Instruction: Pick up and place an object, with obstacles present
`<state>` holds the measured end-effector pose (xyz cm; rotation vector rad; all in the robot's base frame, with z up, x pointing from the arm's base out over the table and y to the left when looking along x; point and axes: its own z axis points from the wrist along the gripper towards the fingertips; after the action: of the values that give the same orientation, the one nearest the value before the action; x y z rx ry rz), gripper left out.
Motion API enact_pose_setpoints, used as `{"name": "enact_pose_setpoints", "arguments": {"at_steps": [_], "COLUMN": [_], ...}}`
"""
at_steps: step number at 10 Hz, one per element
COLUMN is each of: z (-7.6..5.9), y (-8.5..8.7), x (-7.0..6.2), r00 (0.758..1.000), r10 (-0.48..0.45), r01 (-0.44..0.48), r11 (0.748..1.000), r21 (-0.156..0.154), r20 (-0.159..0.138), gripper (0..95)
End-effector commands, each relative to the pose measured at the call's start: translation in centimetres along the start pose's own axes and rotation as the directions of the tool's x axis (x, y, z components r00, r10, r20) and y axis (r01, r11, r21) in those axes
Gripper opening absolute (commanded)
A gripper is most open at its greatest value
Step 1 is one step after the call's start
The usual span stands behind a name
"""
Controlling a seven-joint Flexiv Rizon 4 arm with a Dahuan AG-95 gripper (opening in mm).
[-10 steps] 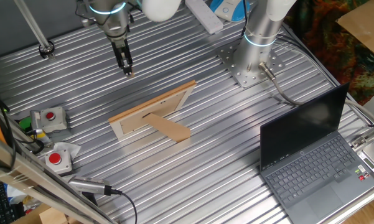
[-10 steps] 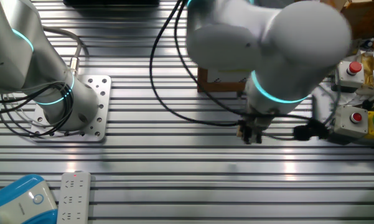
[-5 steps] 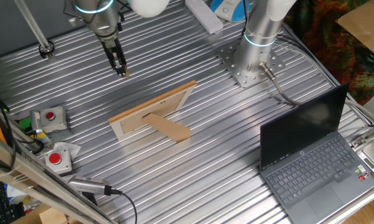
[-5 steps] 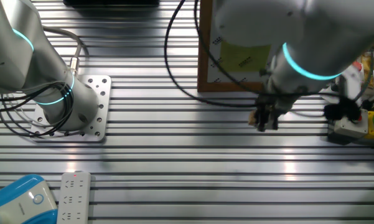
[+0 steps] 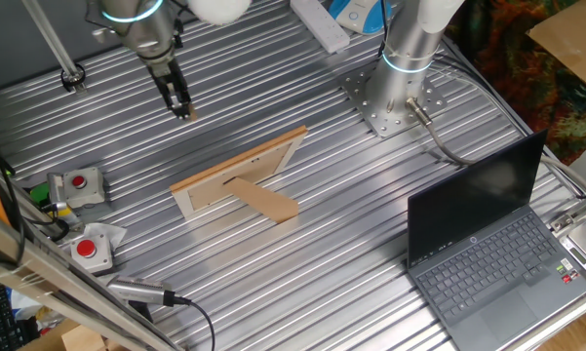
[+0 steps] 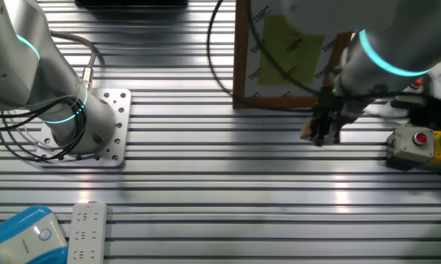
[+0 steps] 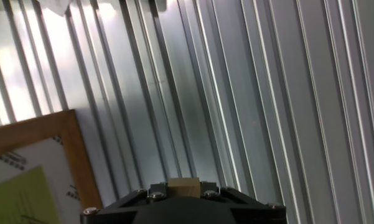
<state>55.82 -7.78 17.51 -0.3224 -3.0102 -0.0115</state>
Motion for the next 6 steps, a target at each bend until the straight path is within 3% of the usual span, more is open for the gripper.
{"name": "enact_pose_setpoints", "arguments": {"at_steps": [1, 4, 6], "z": [-0.58, -1.00, -1.00], "y": [-0.30, -0.89, -0.89], "x": [0.22, 0.60, 0.60], "r00": [1.000, 1.000, 0.999], "r10": [-0.004, -0.005, -0.002], "r01": [0.004, 0.005, 0.001], "r11": [1.000, 1.000, 1.000], "r21": [0.004, 0.014, 0.013], "r20": [-0.007, 0.001, 0.054], "gripper": [0.0, 0.0, 0.0]}}
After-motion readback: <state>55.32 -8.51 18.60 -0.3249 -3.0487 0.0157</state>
